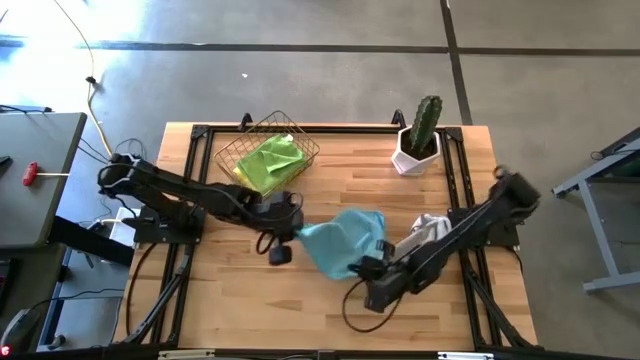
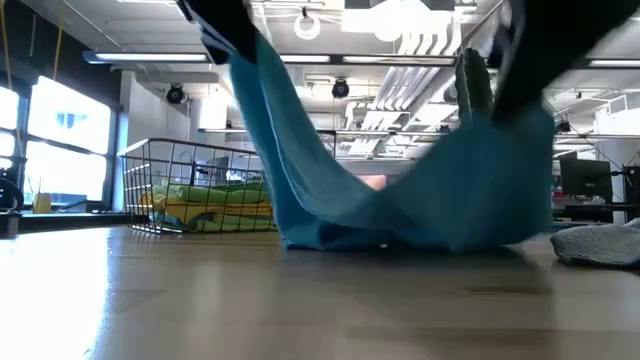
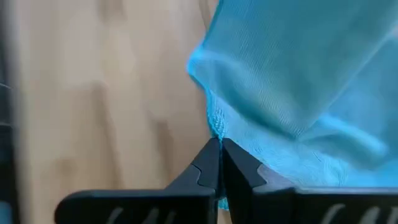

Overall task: Fold microfiber towels
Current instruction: Fold the light blue microfiber towel

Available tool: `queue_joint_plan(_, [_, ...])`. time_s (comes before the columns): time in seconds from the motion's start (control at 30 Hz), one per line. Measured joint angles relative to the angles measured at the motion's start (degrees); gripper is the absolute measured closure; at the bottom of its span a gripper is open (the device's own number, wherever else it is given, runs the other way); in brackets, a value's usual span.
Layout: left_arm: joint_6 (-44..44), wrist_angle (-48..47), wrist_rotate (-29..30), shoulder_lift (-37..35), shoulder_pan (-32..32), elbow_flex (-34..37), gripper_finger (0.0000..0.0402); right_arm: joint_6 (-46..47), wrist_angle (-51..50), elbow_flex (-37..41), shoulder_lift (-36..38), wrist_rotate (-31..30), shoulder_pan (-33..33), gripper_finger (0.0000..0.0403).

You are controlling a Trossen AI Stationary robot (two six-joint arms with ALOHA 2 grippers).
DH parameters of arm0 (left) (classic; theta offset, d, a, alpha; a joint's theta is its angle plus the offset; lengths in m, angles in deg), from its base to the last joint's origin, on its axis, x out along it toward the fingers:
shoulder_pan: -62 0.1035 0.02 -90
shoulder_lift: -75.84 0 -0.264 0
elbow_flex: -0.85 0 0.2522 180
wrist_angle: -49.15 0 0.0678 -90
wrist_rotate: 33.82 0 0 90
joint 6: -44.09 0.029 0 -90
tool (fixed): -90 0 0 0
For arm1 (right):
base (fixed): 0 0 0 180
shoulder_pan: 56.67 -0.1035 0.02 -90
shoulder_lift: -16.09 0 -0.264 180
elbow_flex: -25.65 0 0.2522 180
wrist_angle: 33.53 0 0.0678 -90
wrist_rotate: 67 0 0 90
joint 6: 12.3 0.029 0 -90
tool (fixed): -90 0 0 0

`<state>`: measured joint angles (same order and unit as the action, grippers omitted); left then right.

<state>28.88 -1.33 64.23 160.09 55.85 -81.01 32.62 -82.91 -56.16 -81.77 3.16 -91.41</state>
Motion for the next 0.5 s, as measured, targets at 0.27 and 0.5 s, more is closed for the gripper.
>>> queue_joint_plan(0.27, [-4.21,-1.20,-2.96,-8.21,-3.27,-2.83,0.0401,-1.42,-7.50,-0.09,15.22,-11.44,-1.08,0.0402])
queue_joint_plan(0.5, [-4.76,-7.17,4.99,-14.62,-2.84,-4.38,0.0401,-9.01,-14.36,-0.13,22.97,-22.83,0.48,0.0403])
